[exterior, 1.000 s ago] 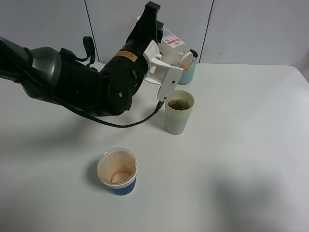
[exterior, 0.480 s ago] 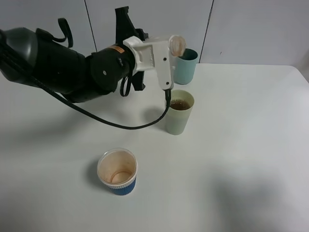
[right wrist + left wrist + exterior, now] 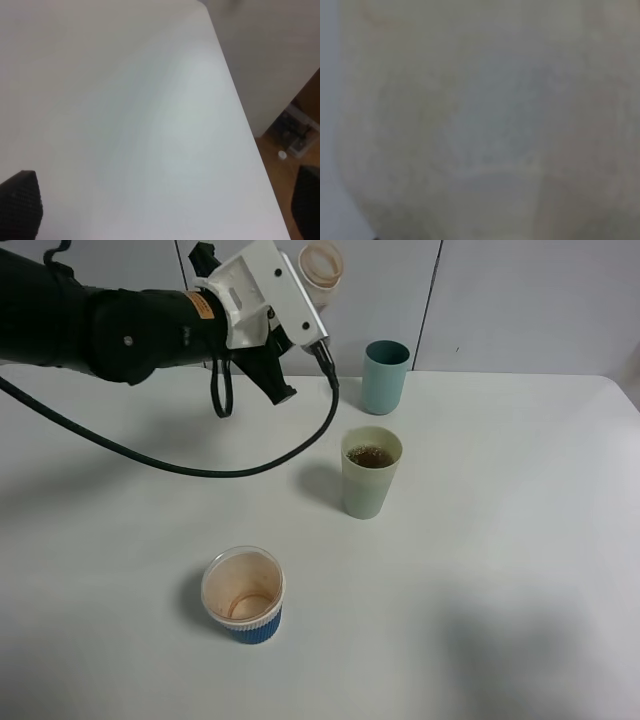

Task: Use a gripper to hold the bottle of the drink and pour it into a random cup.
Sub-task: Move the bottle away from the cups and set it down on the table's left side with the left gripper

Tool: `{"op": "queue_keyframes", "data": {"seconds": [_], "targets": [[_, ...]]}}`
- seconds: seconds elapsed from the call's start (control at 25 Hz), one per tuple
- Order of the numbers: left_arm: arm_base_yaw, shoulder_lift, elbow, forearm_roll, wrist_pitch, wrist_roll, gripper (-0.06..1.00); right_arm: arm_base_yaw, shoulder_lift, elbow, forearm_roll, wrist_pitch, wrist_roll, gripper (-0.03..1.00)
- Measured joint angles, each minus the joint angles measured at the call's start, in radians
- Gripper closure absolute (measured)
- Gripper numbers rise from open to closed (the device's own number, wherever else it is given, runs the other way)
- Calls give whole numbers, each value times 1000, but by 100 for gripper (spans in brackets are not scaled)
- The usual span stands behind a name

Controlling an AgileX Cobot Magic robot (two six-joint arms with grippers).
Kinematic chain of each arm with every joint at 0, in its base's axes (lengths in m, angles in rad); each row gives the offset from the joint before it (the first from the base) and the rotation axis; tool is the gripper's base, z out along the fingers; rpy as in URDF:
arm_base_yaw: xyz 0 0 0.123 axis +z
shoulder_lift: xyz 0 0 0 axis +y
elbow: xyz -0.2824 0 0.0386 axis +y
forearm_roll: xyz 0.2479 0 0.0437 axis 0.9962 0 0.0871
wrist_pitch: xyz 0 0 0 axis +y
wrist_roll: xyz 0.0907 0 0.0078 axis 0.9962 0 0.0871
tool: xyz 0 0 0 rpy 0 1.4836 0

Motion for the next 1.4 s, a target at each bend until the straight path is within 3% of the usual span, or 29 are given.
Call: {"op": "queue_keyframes", "data": {"seconds": [0.2, 0.4, 0.52, 0.6, 0.72, 0.88, 1.08, 1.4], "targets": [[116, -10, 0, 431, 39, -564, 62, 0, 0, 0, 0, 0, 0, -3], [257, -11, 0, 822, -62, -1143, 62, 0, 0, 0, 0, 0, 0, -3], [367, -9, 0, 1006, -176, -1375, 62, 0, 0, 0, 0, 0, 0, -3], [443, 0, 0, 1110, -247, -1469, 62, 0, 0, 0, 0, 0, 0, -3], [530, 12, 3, 1203, -326, -1543, 62, 0, 0, 0, 0, 0, 0, -3], [621, 26, 45, 1223, -392, -1502, 62, 0, 0, 0, 0, 0, 0, -3], [693, 81, 128, 1155, -446, -1371, 62, 0, 0, 0, 0, 0, 0, -3], [698, 222, 161, 1098, -529, -1271, 62, 0, 0, 0, 0, 0, 0, -3]]}}
